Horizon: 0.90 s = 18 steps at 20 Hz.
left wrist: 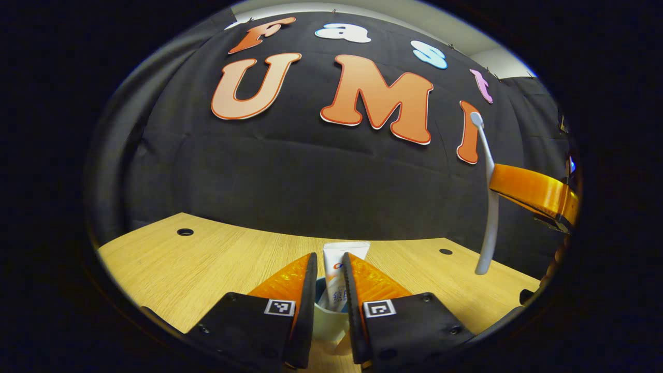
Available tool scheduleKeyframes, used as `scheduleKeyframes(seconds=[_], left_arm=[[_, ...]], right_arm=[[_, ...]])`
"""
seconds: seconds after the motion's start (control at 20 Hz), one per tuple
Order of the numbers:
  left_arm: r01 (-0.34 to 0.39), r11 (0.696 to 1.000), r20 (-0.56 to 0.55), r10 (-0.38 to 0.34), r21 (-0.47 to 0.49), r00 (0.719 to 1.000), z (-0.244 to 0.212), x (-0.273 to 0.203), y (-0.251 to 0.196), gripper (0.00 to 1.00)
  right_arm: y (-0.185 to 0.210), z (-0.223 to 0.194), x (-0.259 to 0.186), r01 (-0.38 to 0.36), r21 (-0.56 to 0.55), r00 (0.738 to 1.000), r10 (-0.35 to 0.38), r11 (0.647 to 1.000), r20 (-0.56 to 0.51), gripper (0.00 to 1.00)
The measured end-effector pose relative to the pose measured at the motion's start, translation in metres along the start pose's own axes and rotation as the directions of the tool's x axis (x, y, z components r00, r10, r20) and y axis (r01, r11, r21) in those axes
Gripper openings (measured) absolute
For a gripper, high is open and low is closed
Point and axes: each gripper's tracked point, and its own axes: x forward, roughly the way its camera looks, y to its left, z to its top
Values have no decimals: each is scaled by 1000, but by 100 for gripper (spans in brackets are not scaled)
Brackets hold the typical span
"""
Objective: Put the toothbrush and toothpaste on the desktop into the cup, then pick up the cup and place it on the coaster on the desktop.
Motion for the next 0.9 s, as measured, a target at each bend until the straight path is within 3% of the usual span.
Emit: scheduleKeyframes(seconds=[0.1, 0.15, 0.25, 0.7, 0.75, 0.9], left_arm=[[-11, 1000, 10, 11, -5, 1000, 4, -11, 5, 54], [-21, 1000, 12, 21, -6, 1000, 5, -16, 8, 72], [-44, 999, 23, 44, -5, 999, 10, -26, 17, 82], [-129, 991, 25, 129, 19, 991, 11, -53, 51, 83], [-132, 991, 7, 132, 24, 991, 7, -53, 52, 99], [-130, 991, -14, 130, 12, 991, 3, -56, 52, 100]], right_arm=[[9, -1, 4, -20, 34, 1000, 20, 999, 14, 4], [13, -1, 9, -30, 47, 999, 29, 998, 18, 4], [18, -5, 17, -47, 71, 998, 45, 996, 32, 4], [28, -30, 49, -62, 140, 997, 56, 988, 44, 4], [27, -34, 50, -56, 141, 998, 50, 988, 45, 4], [29, -47, 57, -49, 150, 998, 44, 987, 40, 4]])
